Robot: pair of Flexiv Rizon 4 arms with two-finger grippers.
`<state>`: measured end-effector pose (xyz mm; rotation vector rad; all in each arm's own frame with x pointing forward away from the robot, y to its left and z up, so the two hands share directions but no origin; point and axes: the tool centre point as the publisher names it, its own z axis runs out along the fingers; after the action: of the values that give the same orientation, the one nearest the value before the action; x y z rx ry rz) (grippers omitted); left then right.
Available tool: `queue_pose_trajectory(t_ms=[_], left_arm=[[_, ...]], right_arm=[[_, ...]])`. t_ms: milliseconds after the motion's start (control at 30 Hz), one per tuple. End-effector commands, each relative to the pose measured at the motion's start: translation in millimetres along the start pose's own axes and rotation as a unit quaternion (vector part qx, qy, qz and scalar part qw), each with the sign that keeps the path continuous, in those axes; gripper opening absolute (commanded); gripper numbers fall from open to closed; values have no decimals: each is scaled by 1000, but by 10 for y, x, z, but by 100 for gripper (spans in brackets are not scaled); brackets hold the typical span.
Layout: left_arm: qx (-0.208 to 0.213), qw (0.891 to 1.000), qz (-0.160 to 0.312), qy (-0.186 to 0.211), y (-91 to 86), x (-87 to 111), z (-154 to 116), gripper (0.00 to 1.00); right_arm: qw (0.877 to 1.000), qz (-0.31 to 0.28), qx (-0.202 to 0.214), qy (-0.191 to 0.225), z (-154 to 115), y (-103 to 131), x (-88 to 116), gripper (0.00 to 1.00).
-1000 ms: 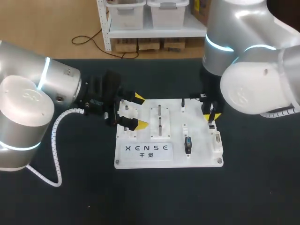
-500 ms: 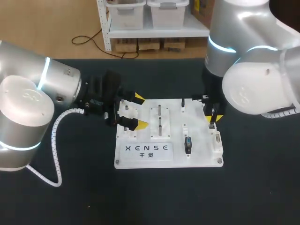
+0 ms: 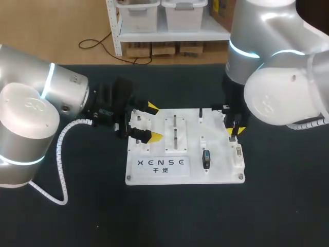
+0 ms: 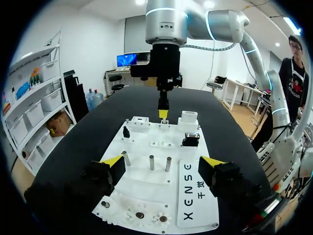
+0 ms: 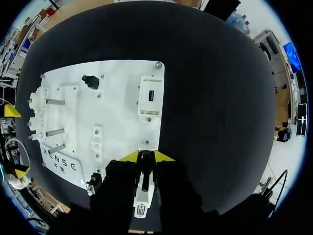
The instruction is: Insert the Ethernet cable into its matching sockets.
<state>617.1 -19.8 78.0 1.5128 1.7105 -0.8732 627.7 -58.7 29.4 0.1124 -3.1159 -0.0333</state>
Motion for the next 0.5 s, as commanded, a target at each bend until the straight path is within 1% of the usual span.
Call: queue_pose_trajectory(t_ms=[33, 233, 500], left_arm=[[1, 1000, 0, 0, 10, 5, 9, 100], [1, 1000, 0, 0, 10, 5, 9, 100], [1, 1000, 0, 0, 10, 5, 9, 100]], right_arm=[[1000, 1, 2, -1, 6, -6, 4, 0], [1000, -1, 4, 1, 39, -14, -1, 0], [1000, -6, 4, 8, 122, 29, 21, 0]])
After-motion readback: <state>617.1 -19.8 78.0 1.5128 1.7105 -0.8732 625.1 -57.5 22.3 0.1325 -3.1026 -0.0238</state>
